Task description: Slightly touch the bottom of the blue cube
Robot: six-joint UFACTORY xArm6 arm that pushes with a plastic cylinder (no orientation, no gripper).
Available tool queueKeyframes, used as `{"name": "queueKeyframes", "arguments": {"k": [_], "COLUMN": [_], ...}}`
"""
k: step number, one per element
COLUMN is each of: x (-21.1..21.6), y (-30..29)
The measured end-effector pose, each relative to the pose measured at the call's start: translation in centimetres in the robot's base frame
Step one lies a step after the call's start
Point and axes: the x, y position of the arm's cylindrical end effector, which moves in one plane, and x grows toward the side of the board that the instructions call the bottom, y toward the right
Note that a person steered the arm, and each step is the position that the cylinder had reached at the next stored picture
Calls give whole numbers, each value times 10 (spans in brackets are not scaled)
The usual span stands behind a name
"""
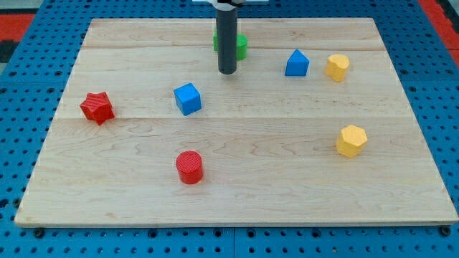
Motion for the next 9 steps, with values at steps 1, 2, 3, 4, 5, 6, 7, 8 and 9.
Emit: {"name": "queueKeyframes", "arguments": {"k": [1, 2, 3, 4, 5, 6, 7, 8, 9], "x": [14, 69, 71, 59, 37, 27, 23, 23, 23], "y": [0, 0, 0, -8, -24, -25, -54, -113, -137]}}
